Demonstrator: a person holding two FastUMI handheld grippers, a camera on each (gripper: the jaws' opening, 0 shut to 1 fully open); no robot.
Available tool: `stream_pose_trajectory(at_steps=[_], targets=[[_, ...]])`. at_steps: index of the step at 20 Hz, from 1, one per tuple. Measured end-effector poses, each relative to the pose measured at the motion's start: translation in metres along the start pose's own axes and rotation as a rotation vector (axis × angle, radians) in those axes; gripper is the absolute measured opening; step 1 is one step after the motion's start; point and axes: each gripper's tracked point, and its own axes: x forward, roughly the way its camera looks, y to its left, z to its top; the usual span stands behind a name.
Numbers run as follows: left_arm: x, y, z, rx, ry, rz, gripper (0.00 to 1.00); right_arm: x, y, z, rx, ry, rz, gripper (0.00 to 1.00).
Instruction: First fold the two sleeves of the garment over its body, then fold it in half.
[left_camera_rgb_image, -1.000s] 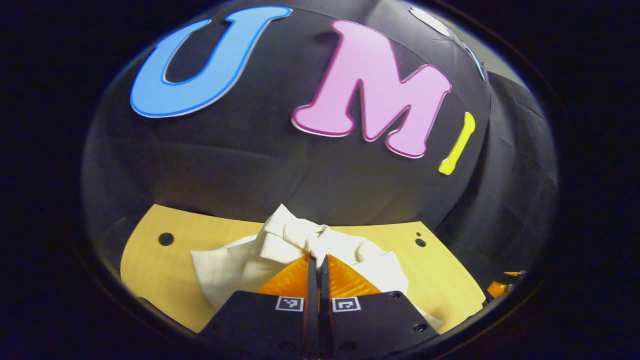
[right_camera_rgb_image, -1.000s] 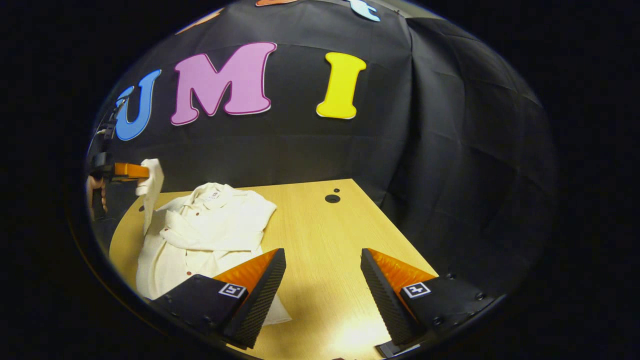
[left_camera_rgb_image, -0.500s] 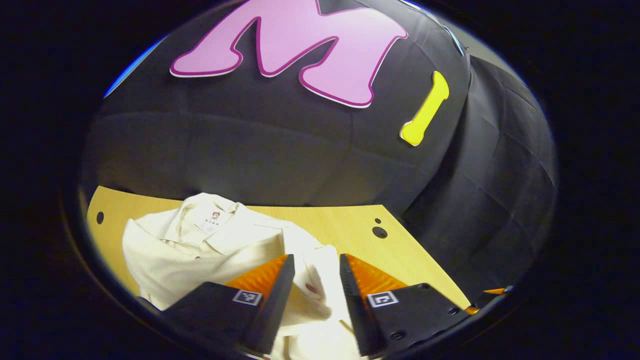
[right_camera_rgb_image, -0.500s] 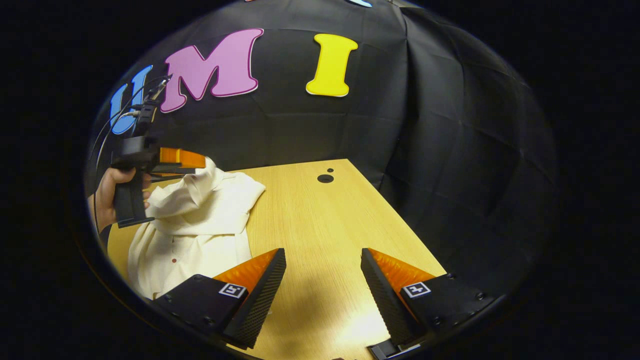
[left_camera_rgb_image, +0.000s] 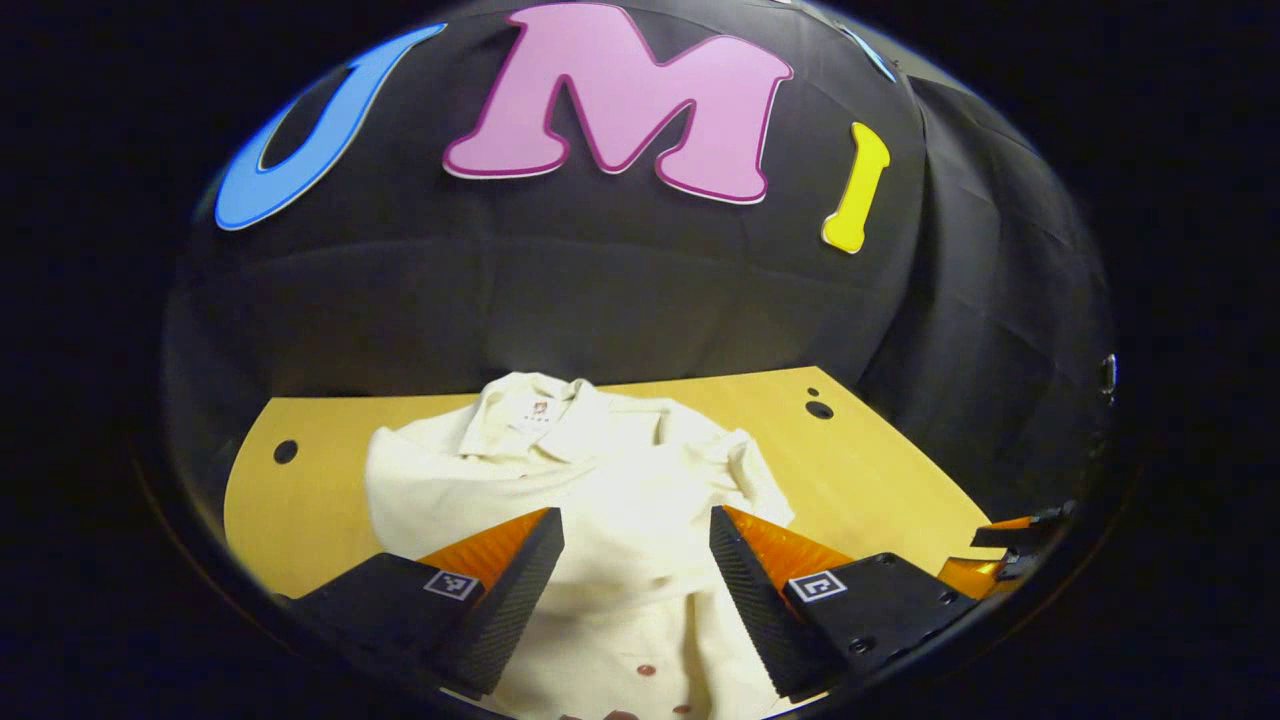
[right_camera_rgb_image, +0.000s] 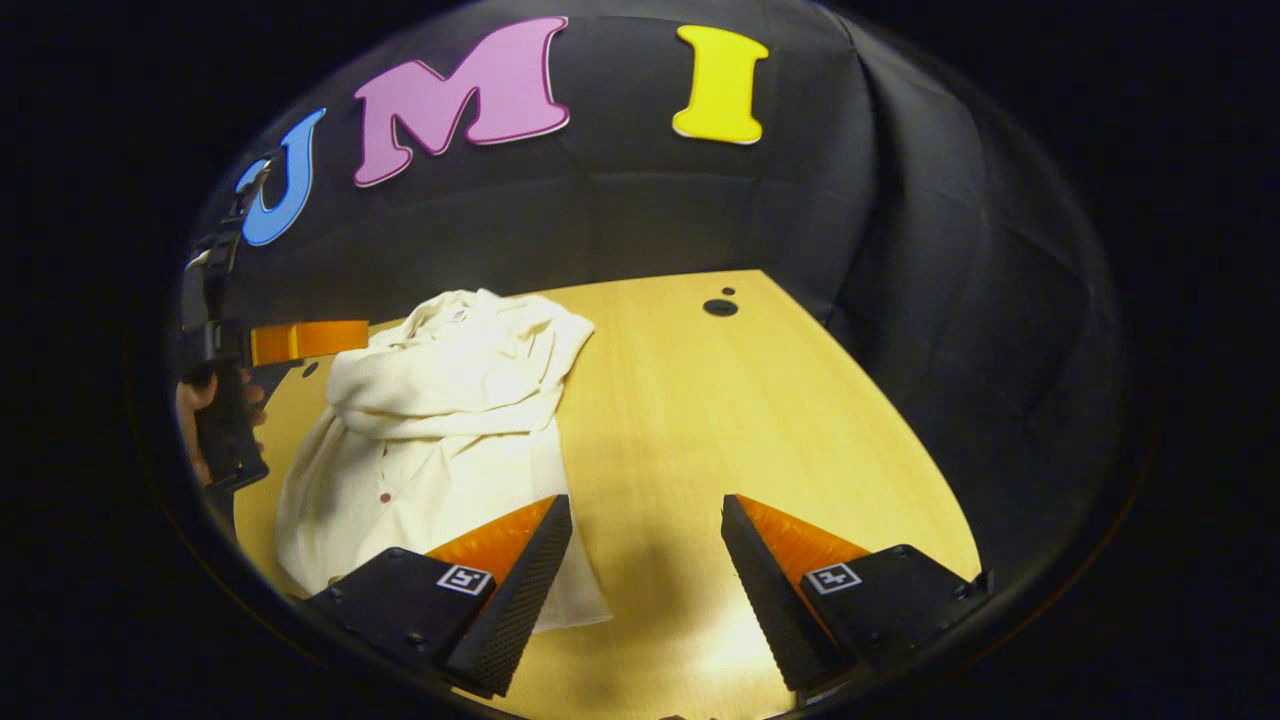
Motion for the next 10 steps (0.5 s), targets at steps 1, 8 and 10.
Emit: stream_pose_trajectory(at_steps=[1,8,10], targets=[[-0.021,0.022,-0.02,0.007,0.027,0.041,0.96,0.001,0.007,-0.007,-0.013,0.028,0.015,0.97],[-0.152,0.116,-0.173,-0.033,0.277,0.171,0.96,0.006,0.034,-0.058,-0.034,0.178,0.068,0.98],[-0.173,0.128,-0.209,-0.067,0.34,0.19,0.96,0.01,0.038,-0.072,-0.03,0.216,0.07,0.97]])
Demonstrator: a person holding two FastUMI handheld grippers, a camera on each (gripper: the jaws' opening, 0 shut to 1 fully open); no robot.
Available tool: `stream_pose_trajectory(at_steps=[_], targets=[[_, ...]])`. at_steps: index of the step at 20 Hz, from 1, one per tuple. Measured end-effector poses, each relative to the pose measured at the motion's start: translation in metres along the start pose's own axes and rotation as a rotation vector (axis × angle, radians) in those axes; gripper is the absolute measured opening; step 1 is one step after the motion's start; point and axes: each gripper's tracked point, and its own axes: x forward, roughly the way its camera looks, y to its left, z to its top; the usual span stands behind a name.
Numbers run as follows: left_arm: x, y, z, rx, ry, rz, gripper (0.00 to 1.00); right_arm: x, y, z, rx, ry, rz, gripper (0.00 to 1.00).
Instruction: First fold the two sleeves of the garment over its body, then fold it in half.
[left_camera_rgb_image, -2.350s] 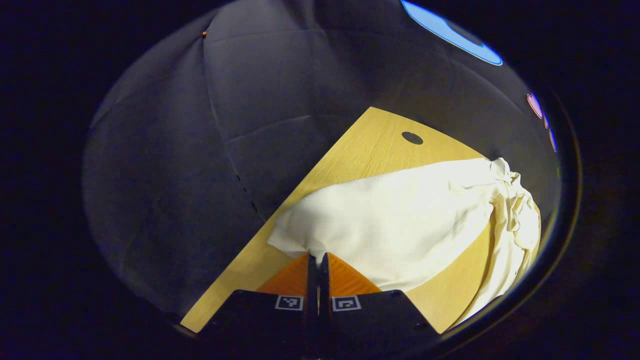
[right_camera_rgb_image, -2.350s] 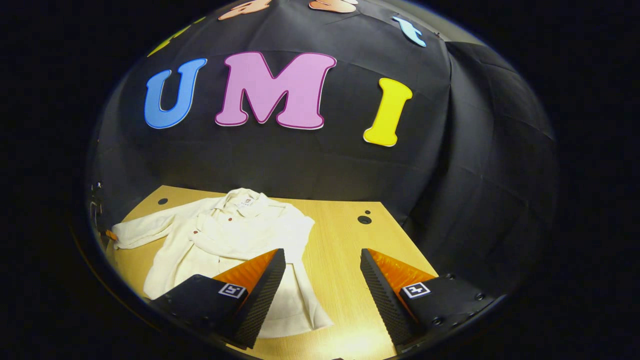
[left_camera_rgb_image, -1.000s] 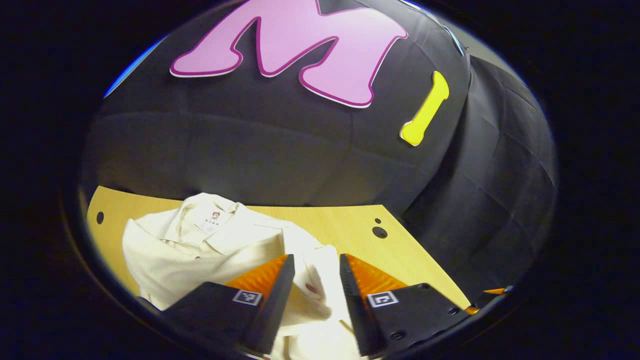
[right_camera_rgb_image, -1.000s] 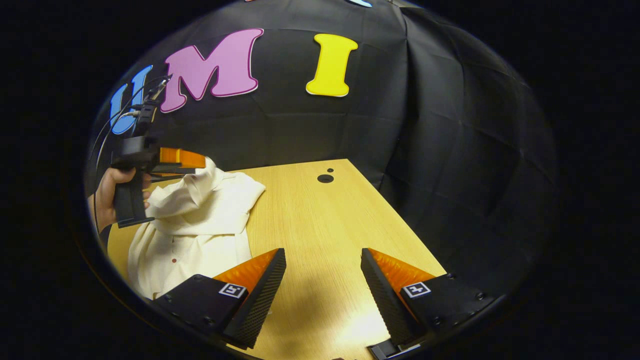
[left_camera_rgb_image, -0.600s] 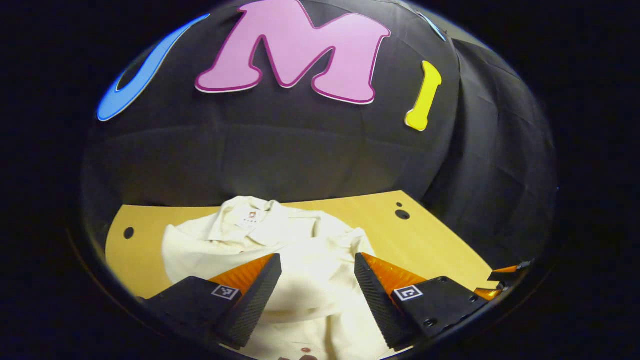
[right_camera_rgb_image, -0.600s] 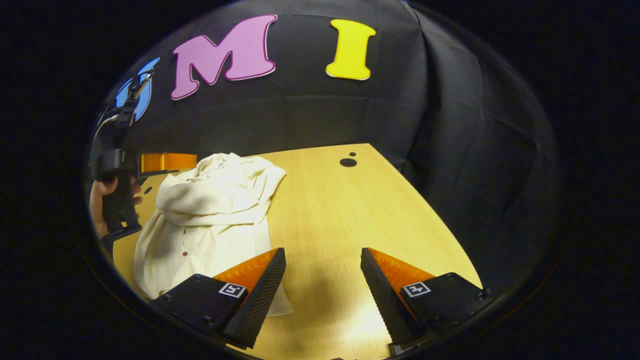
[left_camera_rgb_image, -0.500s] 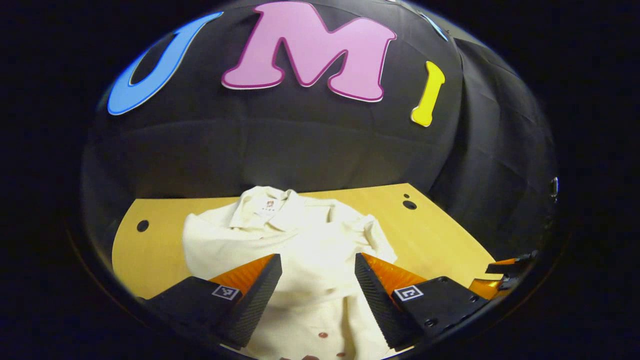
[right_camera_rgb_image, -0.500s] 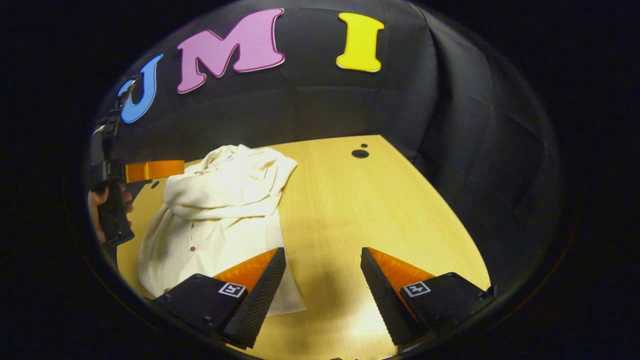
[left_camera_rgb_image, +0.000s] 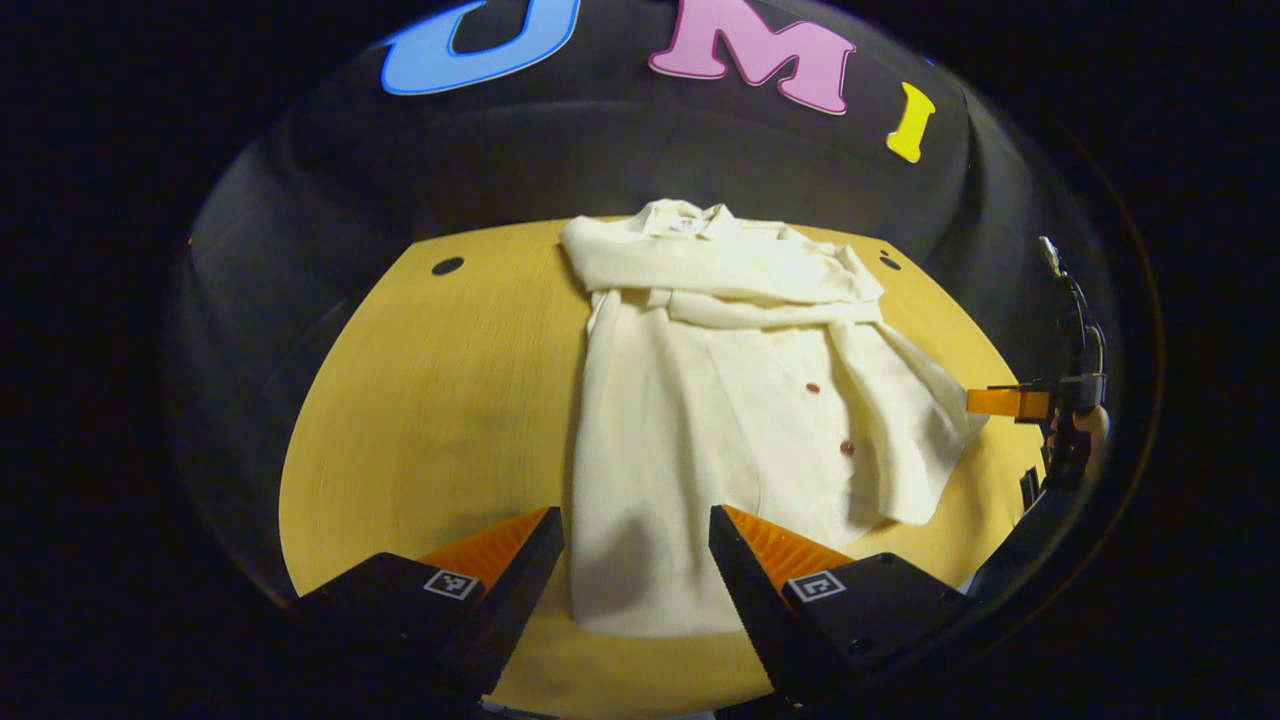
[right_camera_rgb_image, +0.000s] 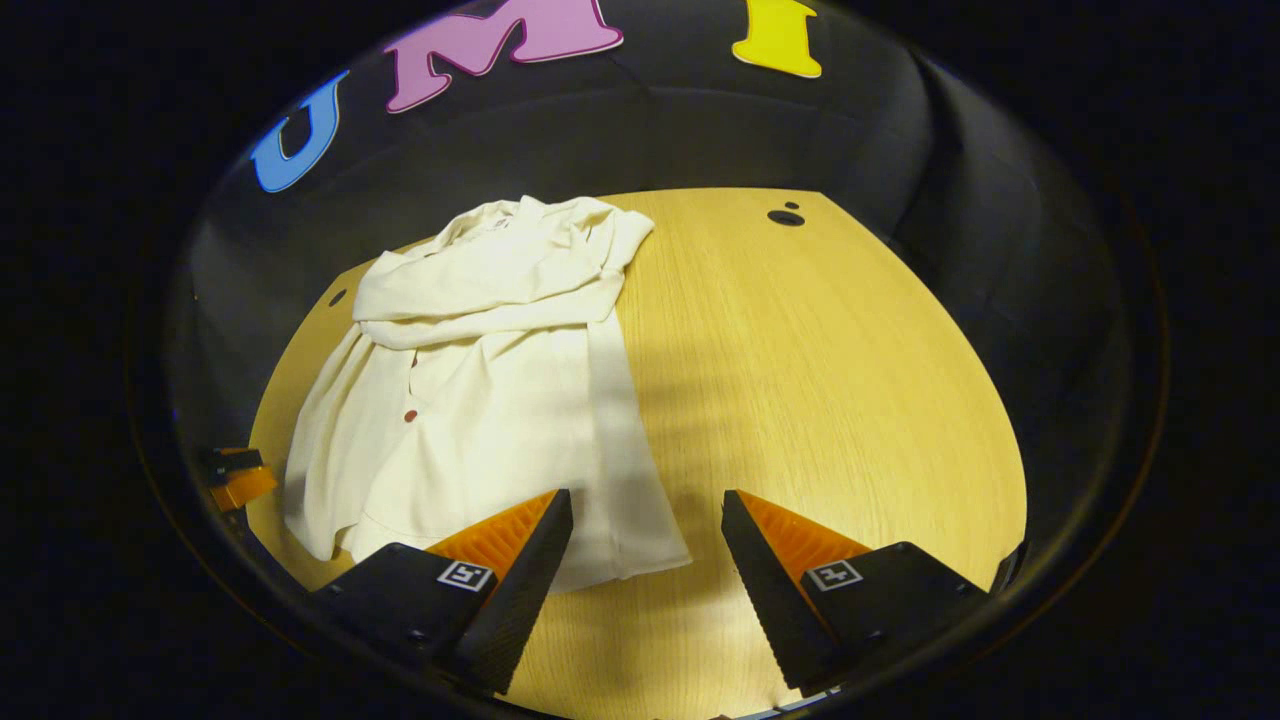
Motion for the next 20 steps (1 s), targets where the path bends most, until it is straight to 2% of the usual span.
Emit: stream_pose_trajectory(at_steps=[3,5,7,8,9,10,11,12,13,14,15,16,18,20], targets=[[-0.001,0.004,-0.04,-0.039,0.074,-0.015,0.95,0.008,0.004,-0.012,-0.029,0.027,-0.018,0.97],[0.005,0.002,-0.047,-0.059,0.086,-0.028,0.95,0.012,0.007,-0.017,-0.041,0.039,-0.025,0.96],[0.012,-0.001,-0.052,-0.087,0.1,-0.036,0.94,0.014,0.012,-0.02,-0.046,0.044,-0.026,0.88],[0.015,-0.001,-0.052,-0.095,0.095,-0.033,0.9,0.016,0.013,-0.024,-0.051,0.054,-0.026,0.82],[0.016,-0.002,-0.049,-0.094,0.084,-0.027,0.88,0.018,0.014,-0.027,-0.056,0.062,-0.029,0.81],[0.018,-0.001,-0.047,-0.09,0.09,-0.02,0.82,0.019,0.013,-0.03,-0.062,0.074,-0.034,0.81],[0.022,0.0,-0.046,-0.088,0.1,-0.007,0.76,0.019,0.016,-0.025,-0.063,0.051,-0.031,0.71],[0.02,-0.002,-0.048,-0.087,0.108,-0.017,0.67,0.02,0.018,-0.026,-0.062,0.057,-0.024,0.75],[0.022,-0.005,-0.048,-0.096,0.117,-0.032,0.61,0.021,0.019,-0.027,-0.059,0.054,-0.022,0.68],[0.023,-0.01,-0.045,-0.116,0.113,-0.048,0.37,0.023,0.022,-0.024,-0.058,0.046,-0.013,0.51],[0.023,-0.013,-0.044,-0.138,0.118,-0.061,0.21,0.024,0.026,-0.025,-0.054,0.054,-0.003,0.46],[0.023,-0.017,-0.044,-0.149,0.128,-0.081,0.11,0.023,0.027,-0.023,-0.05,0.044,-0.007,0.16],[0.02,-0.024,-0.038,-0.159,0.132,-0.109,0.07,0.024,0.028,-0.024,-0.061,0.049,-0.01,0.07],[0.009,-0.035,-0.027,-0.15,0.123,-0.159,0.07,0.017,0.03,-0.019,-0.064,0.048,-0.002,0.07]])
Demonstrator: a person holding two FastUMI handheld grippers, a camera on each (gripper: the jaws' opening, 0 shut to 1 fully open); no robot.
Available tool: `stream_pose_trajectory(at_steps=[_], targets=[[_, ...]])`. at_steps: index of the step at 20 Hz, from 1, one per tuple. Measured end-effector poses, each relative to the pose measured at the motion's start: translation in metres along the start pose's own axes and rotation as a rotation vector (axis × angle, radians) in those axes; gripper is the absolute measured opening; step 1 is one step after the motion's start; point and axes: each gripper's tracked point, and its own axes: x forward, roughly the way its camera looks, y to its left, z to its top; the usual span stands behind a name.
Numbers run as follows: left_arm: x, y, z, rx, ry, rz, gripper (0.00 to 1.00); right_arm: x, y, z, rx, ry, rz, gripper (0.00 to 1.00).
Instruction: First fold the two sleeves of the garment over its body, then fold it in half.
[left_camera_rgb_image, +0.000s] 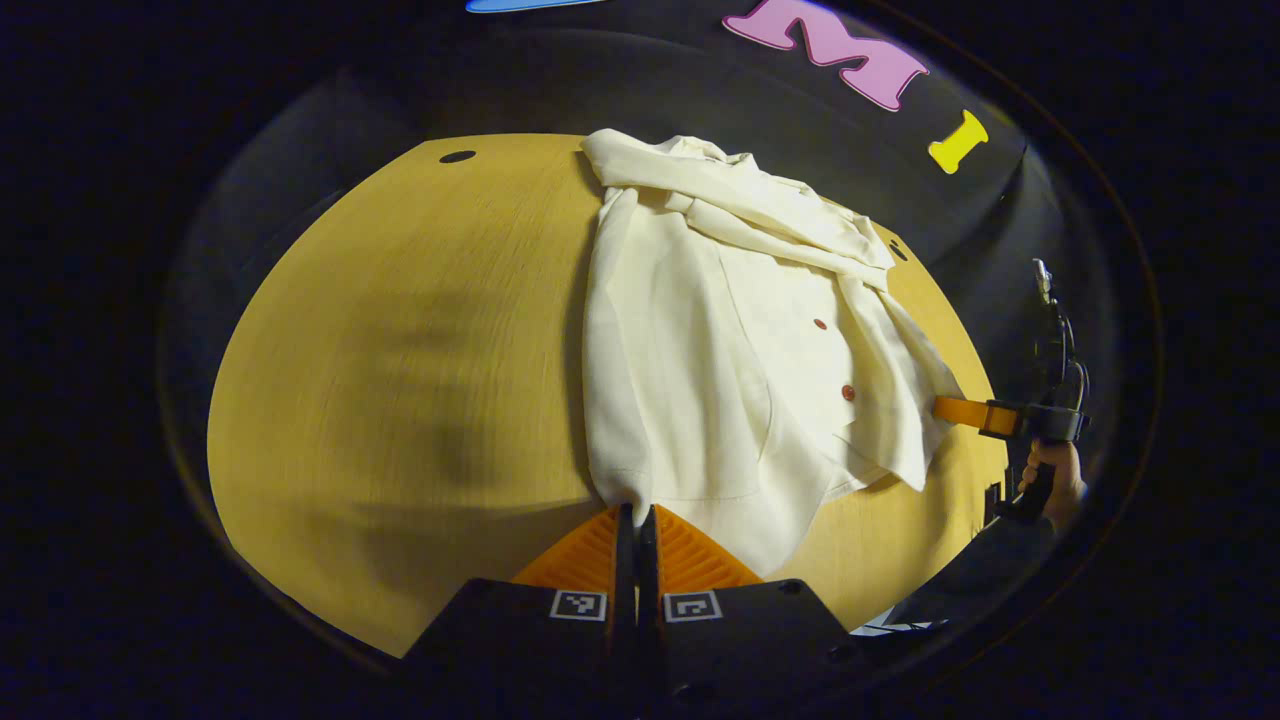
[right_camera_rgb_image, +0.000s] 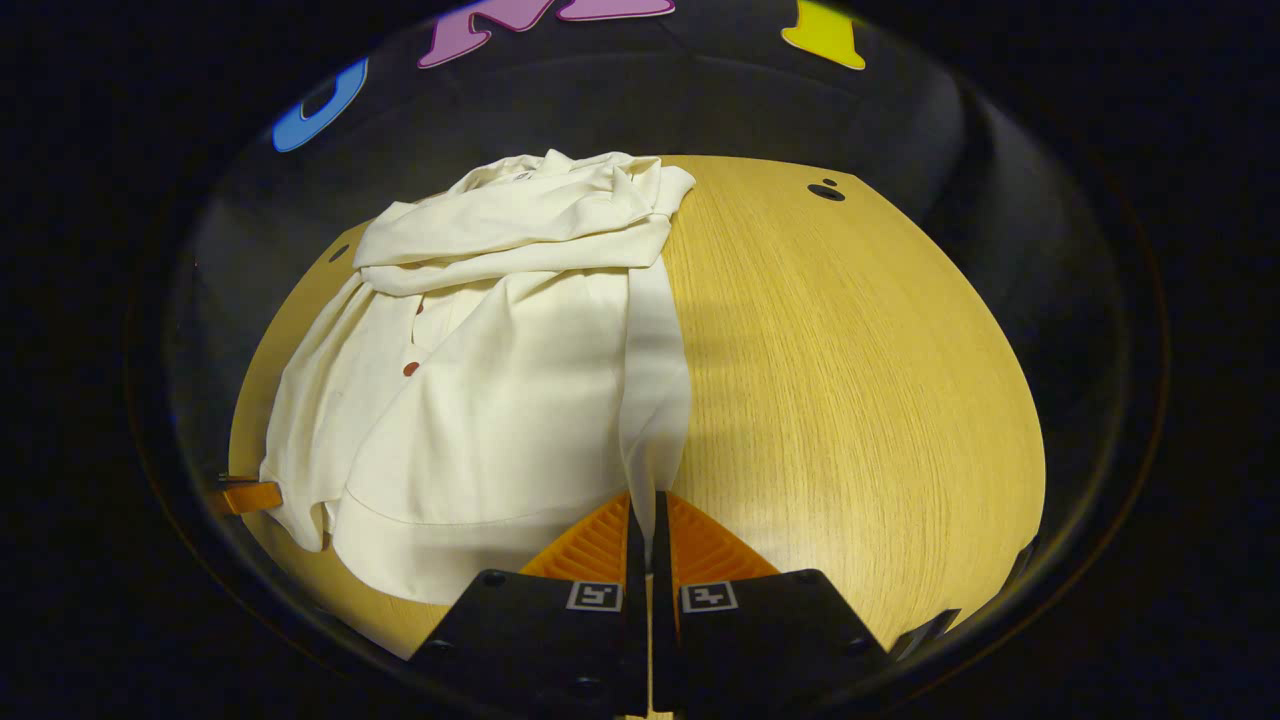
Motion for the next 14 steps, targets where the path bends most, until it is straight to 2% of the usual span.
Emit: stream_pose_trajectory(at_steps=[5,9,14], targets=[[-0.034,-0.023,0.069,0.077,-0.095,-0.046,0.06,-0.029,0.019,0.055,0.015,-0.082,0.049,0.07],[-0.05,-0.04,0.151,0.108,-0.203,-0.084,0.06,-0.046,0.041,0.136,0.083,-0.196,0.113,0.06],[-0.045,-0.053,0.257,0.168,-0.356,-0.075,0.06,-0.042,0.061,0.224,0.152,-0.313,0.149,0.06]])
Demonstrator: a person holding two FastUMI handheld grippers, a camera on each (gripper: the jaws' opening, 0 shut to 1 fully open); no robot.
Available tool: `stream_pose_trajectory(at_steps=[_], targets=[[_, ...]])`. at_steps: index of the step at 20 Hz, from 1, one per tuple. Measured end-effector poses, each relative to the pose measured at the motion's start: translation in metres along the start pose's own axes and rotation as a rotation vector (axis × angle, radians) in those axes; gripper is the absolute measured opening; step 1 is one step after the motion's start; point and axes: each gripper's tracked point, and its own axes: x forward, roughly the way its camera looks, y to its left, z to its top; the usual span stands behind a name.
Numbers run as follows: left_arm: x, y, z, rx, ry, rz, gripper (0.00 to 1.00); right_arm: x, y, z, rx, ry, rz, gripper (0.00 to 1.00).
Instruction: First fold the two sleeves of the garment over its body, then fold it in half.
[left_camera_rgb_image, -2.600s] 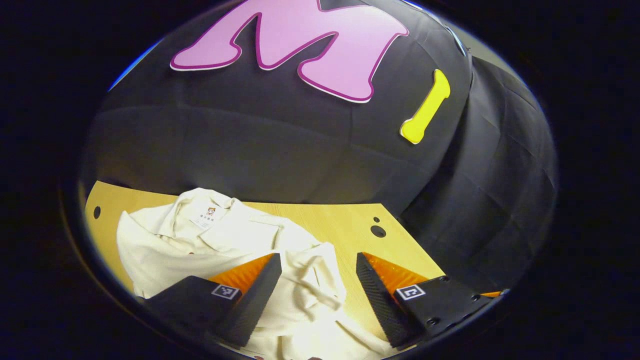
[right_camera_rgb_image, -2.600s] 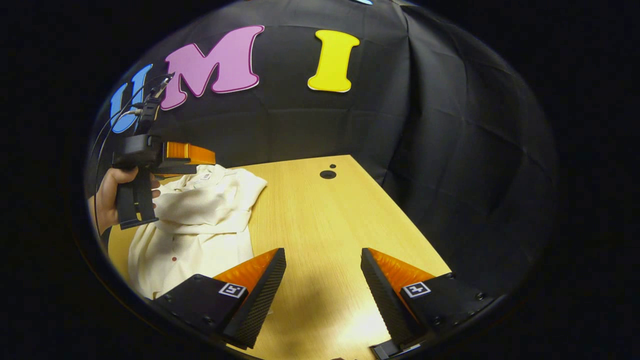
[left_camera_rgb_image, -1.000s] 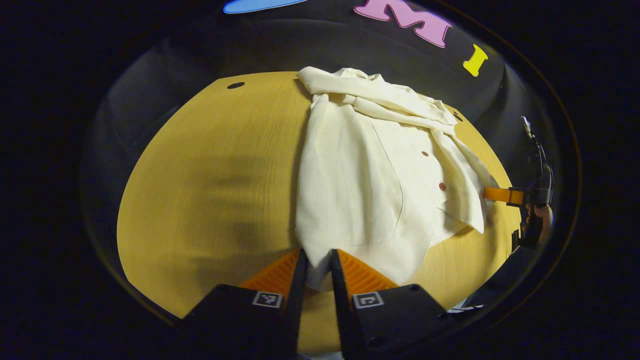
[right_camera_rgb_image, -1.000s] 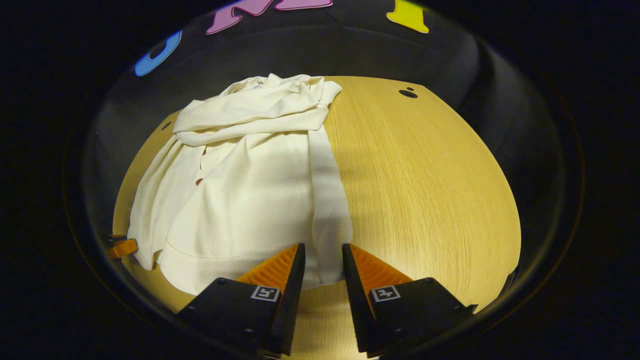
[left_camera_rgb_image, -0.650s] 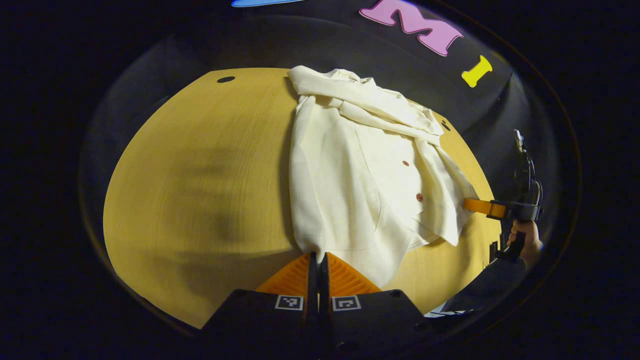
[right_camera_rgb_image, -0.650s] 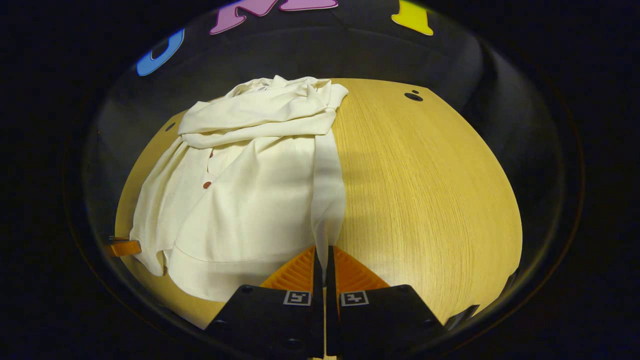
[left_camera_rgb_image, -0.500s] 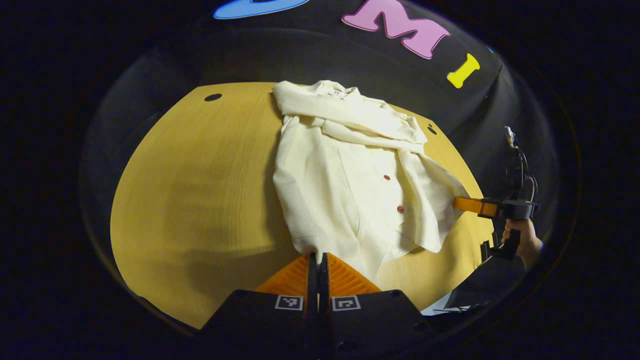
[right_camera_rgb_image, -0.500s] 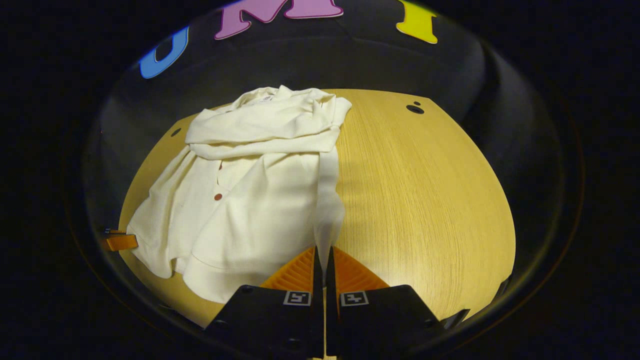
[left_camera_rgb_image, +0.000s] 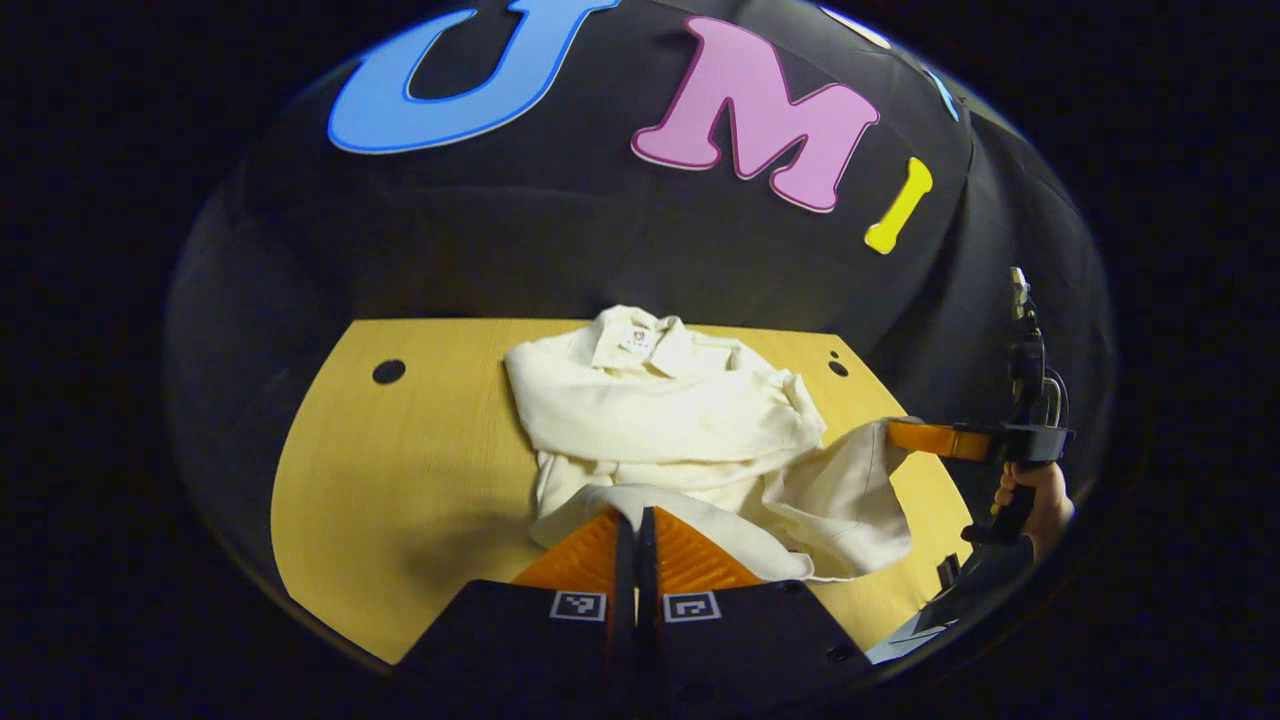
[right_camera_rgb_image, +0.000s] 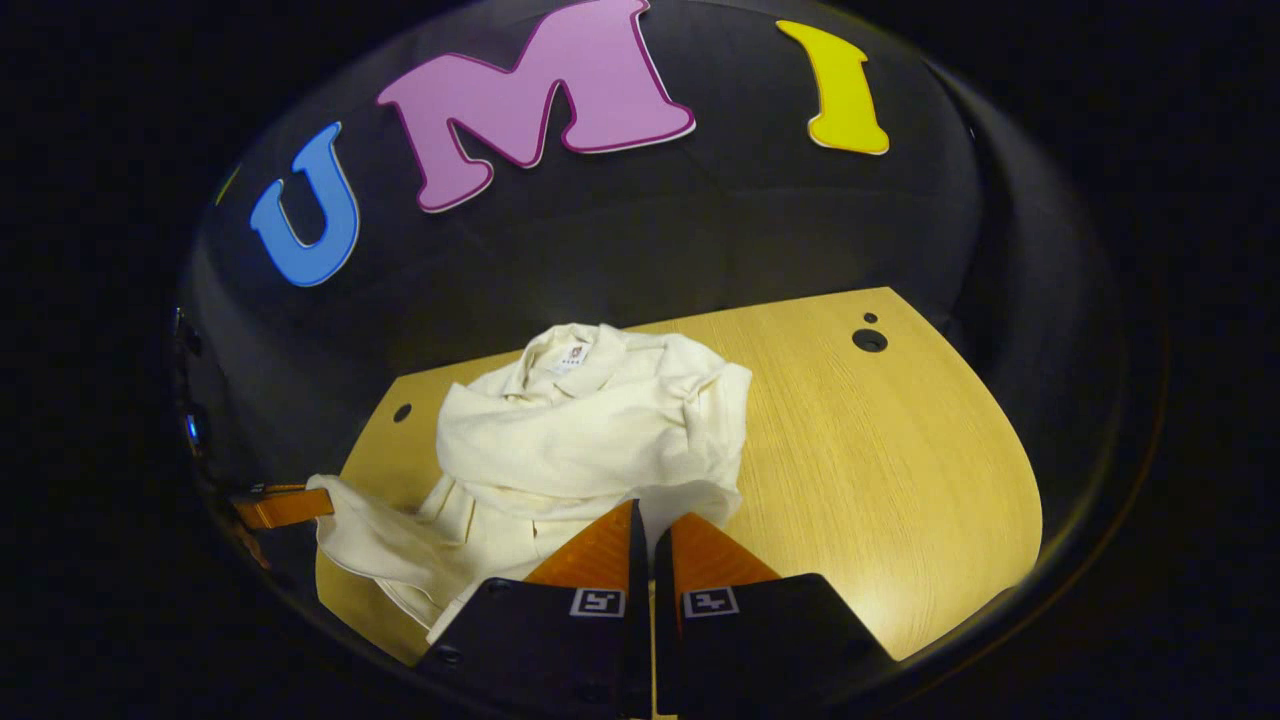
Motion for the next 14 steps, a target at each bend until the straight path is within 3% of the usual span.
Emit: stream_pose_trajectory(at_steps=[4,8,12,14], targets=[[0.044,0.011,0.063,-0.028,-0.12,-0.026,0.06,0.043,0.009,0.053,0.13,-0.066,-0.01,0.06],[0.108,0.054,0.105,-0.012,-0.209,0.008,0.06,0.101,-0.009,0.093,0.219,-0.109,-0.074,0.06],[0.171,0.112,0.115,-0.052,-0.25,0.099,0.1,0.162,-0.043,0.111,0.25,-0.12,-0.174,0.08],[0.194,0.133,0.104,-0.07,-0.23,0.137,0.16,0.188,-0.051,0.109,0.214,-0.104,-0.187,0.16]])
